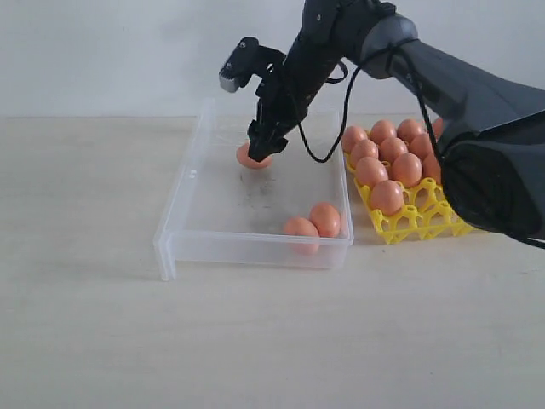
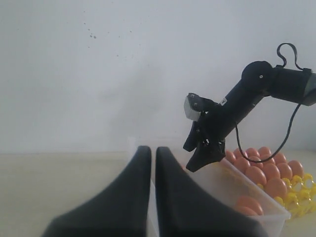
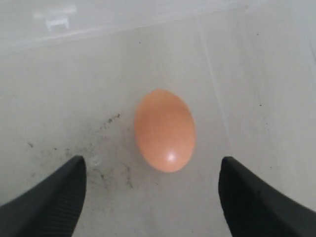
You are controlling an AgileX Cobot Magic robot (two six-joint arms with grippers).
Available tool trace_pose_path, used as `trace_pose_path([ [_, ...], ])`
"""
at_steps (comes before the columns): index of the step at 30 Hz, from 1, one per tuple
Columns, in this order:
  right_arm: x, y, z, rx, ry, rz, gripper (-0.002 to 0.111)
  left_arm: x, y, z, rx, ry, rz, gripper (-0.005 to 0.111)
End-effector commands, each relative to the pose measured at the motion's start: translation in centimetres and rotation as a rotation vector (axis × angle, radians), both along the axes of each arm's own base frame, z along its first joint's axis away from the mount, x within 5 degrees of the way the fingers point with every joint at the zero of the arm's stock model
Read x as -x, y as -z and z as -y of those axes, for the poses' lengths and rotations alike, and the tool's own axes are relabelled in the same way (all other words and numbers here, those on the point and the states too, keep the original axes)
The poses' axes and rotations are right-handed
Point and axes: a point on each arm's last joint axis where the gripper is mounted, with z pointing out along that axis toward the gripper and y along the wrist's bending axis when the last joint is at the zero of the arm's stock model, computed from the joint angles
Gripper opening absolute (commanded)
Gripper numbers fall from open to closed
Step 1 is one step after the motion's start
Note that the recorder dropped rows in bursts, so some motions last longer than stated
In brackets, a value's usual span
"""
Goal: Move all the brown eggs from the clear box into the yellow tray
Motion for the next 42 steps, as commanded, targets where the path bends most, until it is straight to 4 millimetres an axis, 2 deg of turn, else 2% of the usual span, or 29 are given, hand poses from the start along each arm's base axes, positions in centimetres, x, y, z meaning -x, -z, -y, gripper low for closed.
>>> trace_pose_path([
  [1,-0.6,0.3,0.8,0.107,-0.111,0.09,0.068,0.0,0.0,-0.1,-0.012,-0.009,0.011,0.004],
  [6,-1.1,0.3,1.6,0.086,-0.163,0.127,0.068,0.0,0.0,-0.1,-0.012,-0.009,0.011,0.004],
  [9,-1.7,-0.2,2.5,-0.012,-0.141,0.155,0.067,0.0,0.0,-0.1,-0.012,-0.009,0.011,0.004],
  [12,-2.3,-0.8,5.1,-0.168,-0.102,0.139,0.064,0.0,0.0,-0.1,-0.012,-0.009,0.011,0.004],
  [15,-3.0,-1.0,8.8,-0.264,-0.037,0.128,0.051,0.0,0.0,-0.1,-0.012,-0.009,0.011,0.004],
  [16,-3.6,-0.9,10.4,-0.296,0.016,0.16,0.046,0.0,0.0,-0.1,-0.012,-0.009,0.011,0.004],
  [19,-5.1,-0.7,12.3,-0.337,0.169,0.264,0.036,0.0,0.0,-0.1,-0.012,-0.009,0.011,0.004],
  [21,-5.2,-0.3,11.4,-0.313,0.128,0.287,0.039,0.0,0.0,-0.1,-0.012,-0.009,0.011,0.004],
  [23,-4.9,0.2,8.9,-0.234,0.03,0.309,0.044,0.0,0.0,-0.1,-0.012,-0.009,0.011,0.004],
  [27,-4.5,2.0,4.2,0.037,-0.113,0.392,0.052,0.0,0.0,-0.1,-0.012,-0.009,0.011,0.004],
  [28,-4.7,2.5,3.9,0.095,-0.092,0.417,0.051,0.0,0.0,-0.1,-0.012,-0.009,0.011,0.004],
  [31,-4.9,2.7,3.9,0.084,-0.048,0.429,0.051,0.0,0.1,0.0,-0.001,-0.002,-0.004,0.004],
  [36,-5.7,2.0,5.3,-0.142,0.162,0.415,0.051,0.0,0.2,0.0,-0.001,0.003,-0.013,0.004],
  [40,-5.6,2.4,7.8,-0.303,0.33,0.228,0.051,0.0,0.2,0.0,-0.001,0.003,-0.013,0.004],
  [42,-5.1,2.9,9.4,-0.349,0.352,0.095,0.049,0.0,0.2,0.0,-0.004,0.003,-0.012,0.004],
])
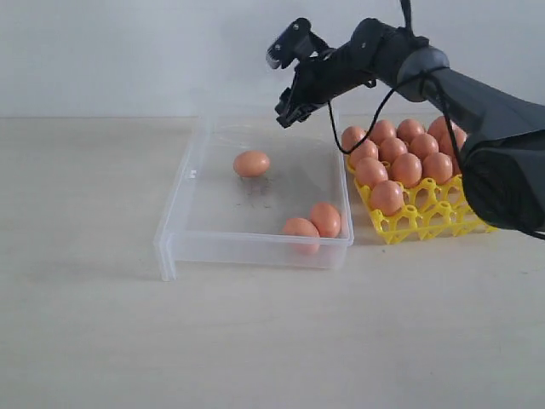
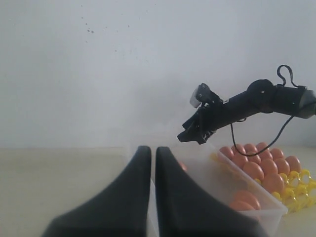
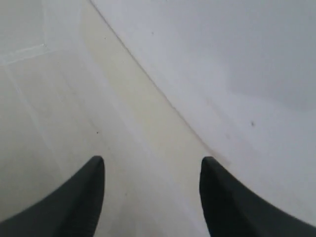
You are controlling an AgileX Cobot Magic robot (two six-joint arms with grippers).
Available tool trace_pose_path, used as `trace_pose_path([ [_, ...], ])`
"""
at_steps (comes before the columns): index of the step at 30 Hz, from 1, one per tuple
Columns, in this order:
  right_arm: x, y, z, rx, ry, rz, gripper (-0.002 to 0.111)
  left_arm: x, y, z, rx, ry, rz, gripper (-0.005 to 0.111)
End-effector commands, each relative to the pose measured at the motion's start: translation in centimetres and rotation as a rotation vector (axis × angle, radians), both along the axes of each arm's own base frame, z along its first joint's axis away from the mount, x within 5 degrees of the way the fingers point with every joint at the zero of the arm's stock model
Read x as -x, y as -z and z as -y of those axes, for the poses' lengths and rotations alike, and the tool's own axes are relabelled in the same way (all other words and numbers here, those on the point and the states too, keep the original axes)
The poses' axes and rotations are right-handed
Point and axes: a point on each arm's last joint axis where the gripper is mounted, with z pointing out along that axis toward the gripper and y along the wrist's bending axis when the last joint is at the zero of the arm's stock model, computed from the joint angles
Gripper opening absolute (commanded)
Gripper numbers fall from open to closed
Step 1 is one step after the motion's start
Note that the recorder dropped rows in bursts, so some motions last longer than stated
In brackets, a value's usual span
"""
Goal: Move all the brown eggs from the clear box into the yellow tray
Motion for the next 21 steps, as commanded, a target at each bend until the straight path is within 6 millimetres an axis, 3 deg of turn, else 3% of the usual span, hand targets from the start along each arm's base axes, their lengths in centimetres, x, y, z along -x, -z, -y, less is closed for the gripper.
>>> trace_pose_path([
  [1,1.0,0.2,3.7,-0.187,0.027,-0.252,0.046,0.0,0.1,0.0,0.001,-0.004,0.001,0.004],
  [4,2.4,0.0,5.9,-0.332,-0.095,-0.411,0.026,0.0,0.1,0.0,-0.001,-0.002,-0.004,0.004],
  [7,2.7,-0.9,7.0,-0.487,-0.135,-0.434,0.0,0.0,0.2,0.0,-0.002,-0.001,-0.006,0.004],
  [13,3.3,-3.1,5.9,-0.464,-0.171,-0.403,0.0,0.0,0.2,0.0,-0.002,-0.001,-0.006,0.004],
  [21,5.2,-11.1,4.4,-0.321,-0.329,-0.165,0.0,0.0,0.2,0.0,-0.002,-0.001,-0.006,0.004],
])
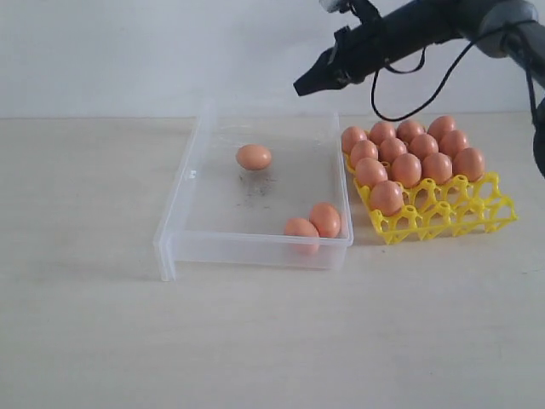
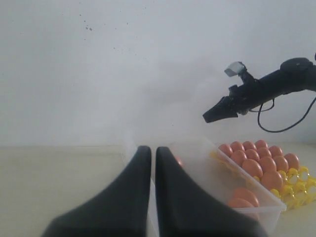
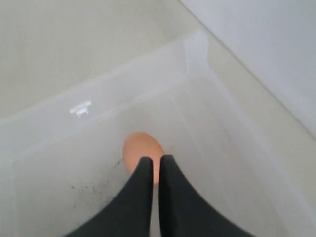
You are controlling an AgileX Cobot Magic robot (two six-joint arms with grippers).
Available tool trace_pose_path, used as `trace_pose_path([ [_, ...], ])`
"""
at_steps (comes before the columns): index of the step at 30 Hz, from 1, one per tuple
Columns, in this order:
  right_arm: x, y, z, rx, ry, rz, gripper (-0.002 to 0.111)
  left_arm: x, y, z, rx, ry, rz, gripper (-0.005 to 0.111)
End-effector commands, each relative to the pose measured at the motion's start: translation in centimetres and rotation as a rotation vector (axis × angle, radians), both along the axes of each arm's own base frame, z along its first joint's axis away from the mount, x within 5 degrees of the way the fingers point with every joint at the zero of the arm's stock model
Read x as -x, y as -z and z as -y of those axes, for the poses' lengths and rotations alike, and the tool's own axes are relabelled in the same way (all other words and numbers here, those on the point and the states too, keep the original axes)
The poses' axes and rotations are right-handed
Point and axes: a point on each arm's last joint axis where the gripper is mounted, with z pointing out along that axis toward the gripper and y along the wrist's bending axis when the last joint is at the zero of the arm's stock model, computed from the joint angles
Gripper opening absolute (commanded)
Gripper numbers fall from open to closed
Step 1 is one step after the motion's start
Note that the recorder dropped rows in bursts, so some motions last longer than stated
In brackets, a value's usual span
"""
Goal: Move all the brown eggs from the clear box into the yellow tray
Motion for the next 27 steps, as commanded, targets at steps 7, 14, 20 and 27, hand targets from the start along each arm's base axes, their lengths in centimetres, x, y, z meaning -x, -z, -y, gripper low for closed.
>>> trace_pose_path([
  [7,2.9,-8.9,1.2,0.309,0.044,0.178,0.0,0.0,0.1,-0.1,0.001,-0.007,0.006,0.004],
  [14,1.2,-9.3,8.6,0.589,0.712,0.149,0.0,0.0,0.1,-0.1,0.001,-0.007,0.006,0.004],
  [20,0.4,-13.0,11.9,0.039,0.96,0.268,0.0,0.0,0.1,-0.1,0.001,-0.007,0.006,0.004],
  [27,-0.6,-16.9,8.2,-0.282,0.919,0.608,0.0,0.0,0.1,-0.1,0.001,-0.007,0.006,0.004],
])
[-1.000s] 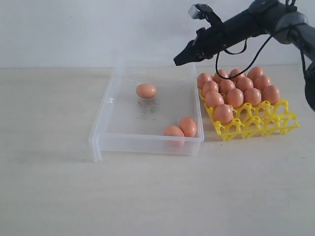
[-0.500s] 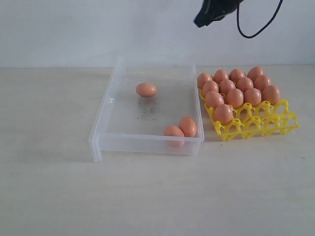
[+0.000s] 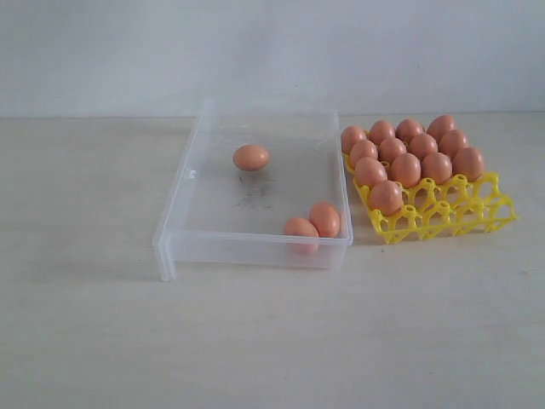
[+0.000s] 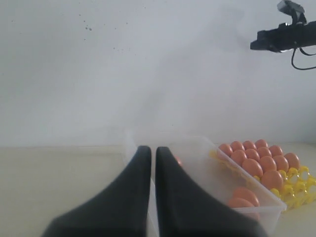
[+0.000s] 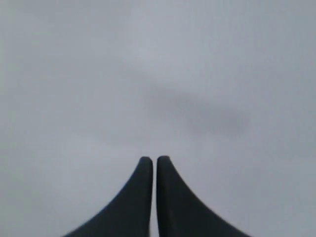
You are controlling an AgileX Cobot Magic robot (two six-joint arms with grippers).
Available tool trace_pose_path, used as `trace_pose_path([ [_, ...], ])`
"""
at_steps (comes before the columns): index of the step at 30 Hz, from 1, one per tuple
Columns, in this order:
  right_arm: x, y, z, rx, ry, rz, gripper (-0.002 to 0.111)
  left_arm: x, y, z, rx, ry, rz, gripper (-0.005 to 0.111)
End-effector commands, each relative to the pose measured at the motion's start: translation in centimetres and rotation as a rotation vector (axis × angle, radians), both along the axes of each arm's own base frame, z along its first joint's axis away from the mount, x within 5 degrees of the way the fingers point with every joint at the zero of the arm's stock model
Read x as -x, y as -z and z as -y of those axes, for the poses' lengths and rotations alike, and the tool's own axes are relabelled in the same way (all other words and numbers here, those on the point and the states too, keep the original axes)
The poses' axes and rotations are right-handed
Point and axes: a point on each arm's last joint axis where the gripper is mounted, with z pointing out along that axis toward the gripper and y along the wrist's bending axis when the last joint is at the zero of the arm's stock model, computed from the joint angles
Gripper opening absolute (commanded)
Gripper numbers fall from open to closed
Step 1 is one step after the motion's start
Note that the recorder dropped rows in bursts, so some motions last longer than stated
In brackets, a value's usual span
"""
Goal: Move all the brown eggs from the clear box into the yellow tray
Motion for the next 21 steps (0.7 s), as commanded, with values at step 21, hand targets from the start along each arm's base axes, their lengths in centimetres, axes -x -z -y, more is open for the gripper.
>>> trace_pose_path([
  [21,0.6,5.9,3.7,0.829,0.143,-0.163,0.0,0.0,0.1,0.0,-0.002,-0.004,0.0,0.004],
])
